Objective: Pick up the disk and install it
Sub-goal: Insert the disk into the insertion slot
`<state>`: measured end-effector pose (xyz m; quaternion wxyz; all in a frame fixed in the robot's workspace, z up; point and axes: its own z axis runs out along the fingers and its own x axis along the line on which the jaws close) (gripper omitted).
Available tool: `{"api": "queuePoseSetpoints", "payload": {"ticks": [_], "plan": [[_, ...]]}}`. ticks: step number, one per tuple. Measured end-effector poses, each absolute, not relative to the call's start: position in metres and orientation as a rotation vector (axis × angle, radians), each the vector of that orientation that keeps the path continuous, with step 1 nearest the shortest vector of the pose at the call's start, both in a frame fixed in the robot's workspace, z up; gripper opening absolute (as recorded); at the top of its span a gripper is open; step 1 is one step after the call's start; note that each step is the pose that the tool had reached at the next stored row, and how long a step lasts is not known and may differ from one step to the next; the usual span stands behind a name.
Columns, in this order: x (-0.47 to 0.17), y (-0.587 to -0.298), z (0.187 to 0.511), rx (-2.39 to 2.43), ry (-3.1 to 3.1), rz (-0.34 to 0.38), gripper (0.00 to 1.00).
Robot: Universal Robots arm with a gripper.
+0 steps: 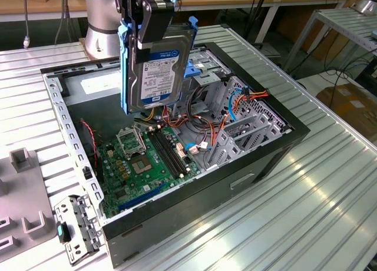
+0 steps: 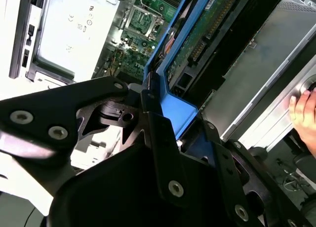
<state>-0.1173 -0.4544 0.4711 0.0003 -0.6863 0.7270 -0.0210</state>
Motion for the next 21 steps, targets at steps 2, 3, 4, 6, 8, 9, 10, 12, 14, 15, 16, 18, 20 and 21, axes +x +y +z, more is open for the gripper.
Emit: {"api": "queuePoseSetpoints", "payload": {"ticks": [2, 3, 4, 6, 8, 9, 10, 12, 14, 15, 16, 18, 20, 21], "plan": [[-0.116, -0.457, 0.471, -2.156, 2.284, -0.066, 0.37], [-0.115, -0.457, 0.471, -2.156, 2.284, -0.066, 0.37], [-0.113, -0.457, 0.471, -2.156, 2.284, -0.066, 0.37], [-0.109, -0.457, 0.471, -2.156, 2.284, -0.066, 0.37], [-0.103, -0.458, 0.471, -2.156, 2.284, -0.066, 0.37], [-0.101, -0.458, 0.471, -2.156, 2.284, -0.066, 0.37], [-0.1, -0.458, 0.471, -2.156, 2.284, -0.066, 0.37], [-0.099, -0.461, 0.471, -2.156, 2.284, -0.066, 0.37], [-0.099, -0.463, 0.471, -2.156, 2.284, -0.066, 0.37], [-0.099, -0.464, 0.471, -2.156, 2.284, -0.066, 0.37], [-0.099, -0.466, 0.471, -2.156, 2.284, -0.066, 0.37], [-0.099, -0.467, 0.471, -2.156, 2.284, -0.066, 0.37], [-0.099, -0.47, 0.471, -2.156, 2.284, -0.067, 0.37], [-0.098, -0.472, 0.471, -2.156, 2.284, -0.067, 0.37]]}}
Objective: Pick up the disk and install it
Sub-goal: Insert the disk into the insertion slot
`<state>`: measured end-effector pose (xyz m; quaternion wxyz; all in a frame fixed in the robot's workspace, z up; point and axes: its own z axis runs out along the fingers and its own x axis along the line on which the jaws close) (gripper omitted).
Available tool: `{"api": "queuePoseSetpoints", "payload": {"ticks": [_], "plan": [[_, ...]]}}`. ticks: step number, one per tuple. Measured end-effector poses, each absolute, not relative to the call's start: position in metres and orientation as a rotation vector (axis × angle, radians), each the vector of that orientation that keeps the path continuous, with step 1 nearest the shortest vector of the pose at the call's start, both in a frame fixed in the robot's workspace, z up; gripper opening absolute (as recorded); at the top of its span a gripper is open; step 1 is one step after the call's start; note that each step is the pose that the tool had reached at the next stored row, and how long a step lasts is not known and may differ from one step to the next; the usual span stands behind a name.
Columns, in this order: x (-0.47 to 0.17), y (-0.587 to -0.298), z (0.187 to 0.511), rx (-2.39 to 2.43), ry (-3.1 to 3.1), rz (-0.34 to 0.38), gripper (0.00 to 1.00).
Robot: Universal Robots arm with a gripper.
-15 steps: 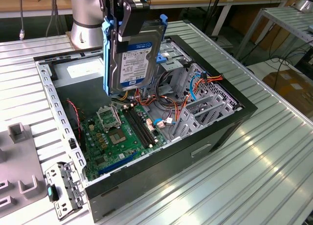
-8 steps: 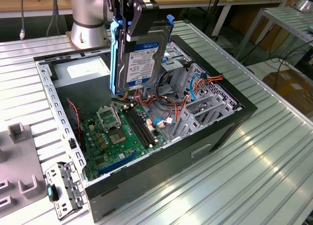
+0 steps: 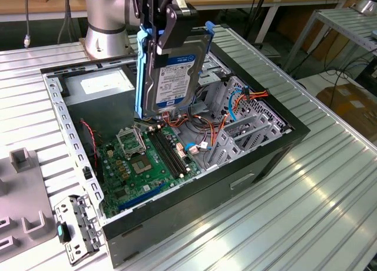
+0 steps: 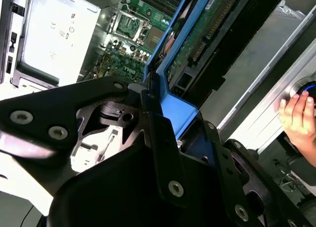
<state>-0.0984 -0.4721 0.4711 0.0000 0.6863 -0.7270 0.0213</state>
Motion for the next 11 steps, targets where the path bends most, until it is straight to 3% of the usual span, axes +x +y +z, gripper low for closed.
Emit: {"api": "queuePoseSetpoints", "payload": {"ticks": [11], "plan": [[-0.098, -0.487, 0.471, 2.156, -2.284, 0.068, 0.37]]}}
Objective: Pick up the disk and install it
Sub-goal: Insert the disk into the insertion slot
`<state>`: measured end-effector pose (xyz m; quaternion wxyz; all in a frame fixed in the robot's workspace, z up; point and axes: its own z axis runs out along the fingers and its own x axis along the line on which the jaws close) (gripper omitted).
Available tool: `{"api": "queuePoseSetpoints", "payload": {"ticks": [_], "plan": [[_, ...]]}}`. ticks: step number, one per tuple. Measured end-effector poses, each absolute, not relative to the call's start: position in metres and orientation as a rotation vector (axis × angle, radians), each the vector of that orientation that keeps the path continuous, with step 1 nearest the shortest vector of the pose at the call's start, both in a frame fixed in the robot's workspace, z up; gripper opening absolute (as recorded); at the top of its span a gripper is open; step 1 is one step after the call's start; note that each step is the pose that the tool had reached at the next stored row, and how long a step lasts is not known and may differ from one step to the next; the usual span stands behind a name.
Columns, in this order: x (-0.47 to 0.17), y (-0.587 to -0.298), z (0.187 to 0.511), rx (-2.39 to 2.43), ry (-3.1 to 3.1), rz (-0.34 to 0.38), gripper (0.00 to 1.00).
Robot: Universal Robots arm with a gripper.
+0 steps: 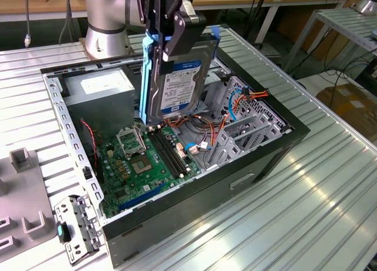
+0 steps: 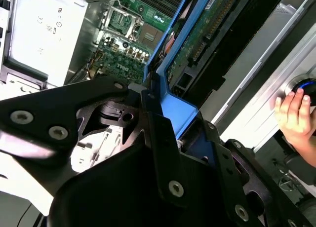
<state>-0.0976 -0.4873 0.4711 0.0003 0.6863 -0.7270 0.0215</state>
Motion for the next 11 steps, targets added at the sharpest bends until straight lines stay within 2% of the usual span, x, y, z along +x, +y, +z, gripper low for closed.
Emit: {"api": "queuePoseSetpoints", "payload": {"ticks": [11], "plan": [[-0.073, -0.497, 0.471, 2.155, -2.282, 0.07, 0.37]]}}
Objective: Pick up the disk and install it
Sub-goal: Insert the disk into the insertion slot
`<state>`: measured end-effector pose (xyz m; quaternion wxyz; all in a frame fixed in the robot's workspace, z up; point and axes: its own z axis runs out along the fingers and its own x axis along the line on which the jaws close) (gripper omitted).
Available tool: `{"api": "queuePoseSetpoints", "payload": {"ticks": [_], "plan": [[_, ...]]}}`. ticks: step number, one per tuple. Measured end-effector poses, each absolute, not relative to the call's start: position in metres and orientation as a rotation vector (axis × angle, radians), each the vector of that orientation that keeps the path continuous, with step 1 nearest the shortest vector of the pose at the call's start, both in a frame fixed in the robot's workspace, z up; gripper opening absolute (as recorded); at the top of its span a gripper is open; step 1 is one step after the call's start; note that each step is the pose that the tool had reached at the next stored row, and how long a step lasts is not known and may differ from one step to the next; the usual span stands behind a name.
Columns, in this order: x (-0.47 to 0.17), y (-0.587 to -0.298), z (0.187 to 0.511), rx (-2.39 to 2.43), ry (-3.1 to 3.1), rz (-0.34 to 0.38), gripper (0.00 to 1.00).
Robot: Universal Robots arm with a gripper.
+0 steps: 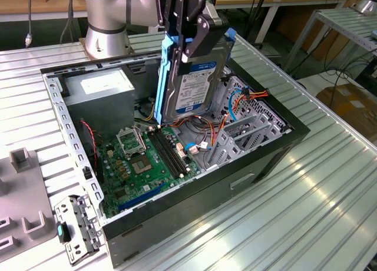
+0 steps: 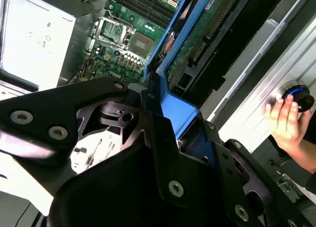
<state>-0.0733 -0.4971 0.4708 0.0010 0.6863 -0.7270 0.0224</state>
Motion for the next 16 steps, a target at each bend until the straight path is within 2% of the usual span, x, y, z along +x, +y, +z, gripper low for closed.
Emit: {"api": "queuePoseSetpoints", "payload": {"ticks": [11, 16], "plan": [[-0.066, -0.523, 0.471, 2.154, -2.282, 0.071, 0.37], [-0.066, -0.524, 0.471, 2.154, -2.281, 0.072, 0.37]]}}
